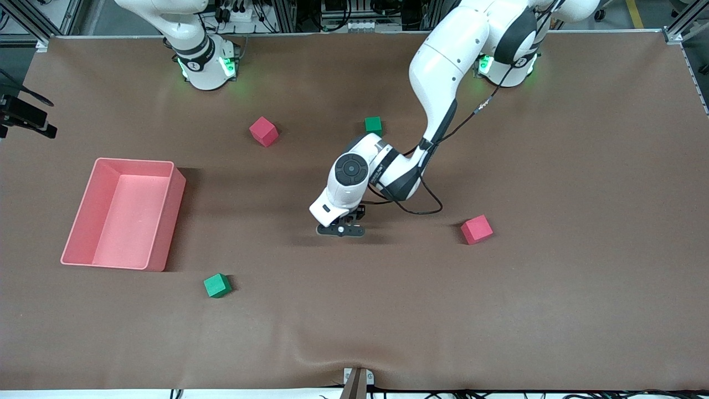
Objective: Place and upright button with both arms
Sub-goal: 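Lower the left gripper around the button's blue base and close it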
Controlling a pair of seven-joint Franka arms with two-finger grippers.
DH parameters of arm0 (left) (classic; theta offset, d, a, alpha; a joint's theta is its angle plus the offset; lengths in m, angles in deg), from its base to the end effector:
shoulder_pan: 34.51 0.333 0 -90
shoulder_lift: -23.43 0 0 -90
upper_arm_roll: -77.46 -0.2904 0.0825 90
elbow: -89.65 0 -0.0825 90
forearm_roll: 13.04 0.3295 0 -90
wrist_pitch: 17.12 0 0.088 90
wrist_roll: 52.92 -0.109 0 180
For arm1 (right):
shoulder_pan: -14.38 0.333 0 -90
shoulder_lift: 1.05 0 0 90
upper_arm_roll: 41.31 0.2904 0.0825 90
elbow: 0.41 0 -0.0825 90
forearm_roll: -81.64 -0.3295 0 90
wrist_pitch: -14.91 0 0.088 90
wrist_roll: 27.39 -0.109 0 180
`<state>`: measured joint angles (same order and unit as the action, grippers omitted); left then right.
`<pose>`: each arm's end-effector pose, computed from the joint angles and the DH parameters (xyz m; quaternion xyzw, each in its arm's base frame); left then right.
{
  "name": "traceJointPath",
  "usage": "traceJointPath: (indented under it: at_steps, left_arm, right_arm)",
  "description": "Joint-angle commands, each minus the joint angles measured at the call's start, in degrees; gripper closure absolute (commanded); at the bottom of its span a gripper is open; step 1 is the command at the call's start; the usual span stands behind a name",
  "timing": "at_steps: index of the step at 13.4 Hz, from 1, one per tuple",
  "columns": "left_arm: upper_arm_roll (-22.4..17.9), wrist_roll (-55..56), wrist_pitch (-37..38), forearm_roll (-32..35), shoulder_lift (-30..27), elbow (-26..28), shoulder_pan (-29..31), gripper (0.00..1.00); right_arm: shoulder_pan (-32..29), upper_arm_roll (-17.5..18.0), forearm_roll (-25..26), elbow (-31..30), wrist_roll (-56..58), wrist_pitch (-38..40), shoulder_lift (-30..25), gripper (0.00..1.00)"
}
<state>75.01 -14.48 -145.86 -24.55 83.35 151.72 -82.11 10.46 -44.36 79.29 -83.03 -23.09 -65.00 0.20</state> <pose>0.4934 -0.5194 0.2053 0.9961 -0.0120 0.0014 0.0872 0.4849 -0.0539 0.6240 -0.9990 0.0204 0.0324 0.0230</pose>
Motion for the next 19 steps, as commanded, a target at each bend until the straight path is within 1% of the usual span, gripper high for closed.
traceJointPath:
  at_steps: [1, 2, 3, 4, 5, 6, 8, 9, 11, 12, 15, 18, 19]
  left_arm:
    - [-0.63, -0.73, -1.24, -0.89, 1.25, -1.6, -0.3, 0.29]
    - [-0.63, -0.73, -1.16, -0.89, 1.16, -1.51, -0.3, 0.35]
    - [-0.63, -0.73, -1.16, -0.89, 1.16, -1.51, -0.3, 0.52]
    - [-0.63, -0.65, -1.16, -0.89, 1.25, -1.51, -0.3, 0.7]
    - [-0.72, -0.65, -1.16, -0.8, 1.25, -1.51, -0.3, 0.7]
    - [-0.72, -0.65, -1.16, -0.8, 1.25, -1.43, -0.3, 0.73]
    - [-0.72, -0.65, -1.16, -0.71, 1.25, -1.25, -0.57, 0.73]
    - [-0.72, -0.73, -1.16, -0.71, 1.25, -1.25, -0.57, 0.76]
    - [-0.72, -0.73, -0.98, -0.71, 1.25, -1.25, -0.57, 0.94]
    - [-0.72, -0.73, -0.63, -0.54, 0.9, -1.25, -0.57, 1.0]
    - [-1.16, -0.65, 2.44, -0.36, -1.38, -1.16, -0.31, 1.0]
    - [-1.51, -0.64, 2.45, 0.08, -3.66, -0.55, 0.22, 1.0]
    - [-1.51, -0.3, 2.45, 1.21, -4.63, 0.24, 0.22, 1.0]
  right_arm:
    - [-0.83, 0.68, 0.85, 0.43, 0.01, 0.1, -0.1, 0.0]
    - [-1.0, 0.68, 0.85, 0.43, 0.01, -0.07, -0.1, 0.0]
    - [-1.18, 0.68, 0.94, 0.43, 0.01, -0.07, -0.1, 0.0]
    - [-1.53, 0.68, 0.94, 0.43, -0.08, 0.01, -0.1, 0.0]
    - [-1.62, 0.68, 0.85, 0.35, -0.08, 0.01, -0.1, 0.0]
    - [-1.36, 0.77, 0.85, 0.35, -0.08, 0.01, -0.01, 0.0]
    - [-1.44, 0.77, 0.85, 0.43, -0.08, 0.01, -0.1, 0.0]
    - [-1.7, 0.68, 0.85, 0.43, -0.08, -0.07, -0.1, 0.0]
    - [-1.62, 0.68, 0.85, 0.35, -0.08, 0.01, -0.01, 0.0]
    - [-1.53, 0.68, 0.85, 0.43, -0.08, -0.16, -0.01, 0.0]
    - [-1.36, 0.68, 0.59, 0.7, -0.17, -0.42, -0.01, 0.0]
    - [-0.74, 1.03, 0.5, 0.79, -0.26, -0.25, -0.19, 0.0]
    - [-0.65, 1.03, 0.68, 0.7, -0.26, 0.01, -0.1, 0.0]
